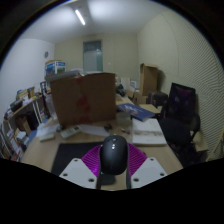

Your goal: Arrange mouse

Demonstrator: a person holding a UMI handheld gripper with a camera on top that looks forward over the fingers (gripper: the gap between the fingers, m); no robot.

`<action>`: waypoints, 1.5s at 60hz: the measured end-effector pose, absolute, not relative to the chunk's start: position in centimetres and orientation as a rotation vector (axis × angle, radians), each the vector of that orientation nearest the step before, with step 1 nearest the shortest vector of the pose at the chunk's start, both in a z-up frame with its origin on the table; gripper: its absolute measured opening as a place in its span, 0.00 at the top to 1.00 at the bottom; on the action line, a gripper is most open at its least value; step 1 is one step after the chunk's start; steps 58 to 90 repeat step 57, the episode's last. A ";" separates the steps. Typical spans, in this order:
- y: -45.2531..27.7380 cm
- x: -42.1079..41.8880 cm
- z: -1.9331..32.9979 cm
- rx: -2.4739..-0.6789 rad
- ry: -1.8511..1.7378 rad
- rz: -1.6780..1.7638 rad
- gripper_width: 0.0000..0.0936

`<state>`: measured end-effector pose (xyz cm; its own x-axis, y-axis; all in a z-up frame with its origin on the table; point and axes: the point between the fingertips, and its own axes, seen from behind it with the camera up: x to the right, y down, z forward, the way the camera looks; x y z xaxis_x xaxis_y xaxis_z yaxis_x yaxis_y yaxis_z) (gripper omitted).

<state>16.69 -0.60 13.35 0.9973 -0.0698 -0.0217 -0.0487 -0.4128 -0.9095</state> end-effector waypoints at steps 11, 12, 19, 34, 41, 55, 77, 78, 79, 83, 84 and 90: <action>3.7 5.6 10.6 -2.003 0.008 0.049 0.65; 3.8 4.9 9.7 -2.016 -0.003 0.055 0.65; 3.8 1.4 3.7 -2.111 -0.115 0.052 0.64; 2.3 1.4 -0.8 -2.253 -0.068 0.042 0.42; 0.7 1.9 1.4 -2.283 -0.013 0.030 0.14; -6.2 2.5 10.5 -2.233 0.102 0.079 0.12; -7.3 3.0 11.4 -2.226 0.122 0.071 0.12; -7.3 3.0 11.4 -2.226 0.122 0.071 0.12; -7.3 3.0 11.4 -2.226 0.122 0.071 0.12; -7.3 3.0 11.4 -2.226 0.122 0.071 0.12; -7.3 3.0 11.4 -2.226 0.122 0.071 0.12; -7.3 3.0 11.4 -2.226 0.122 0.071 0.12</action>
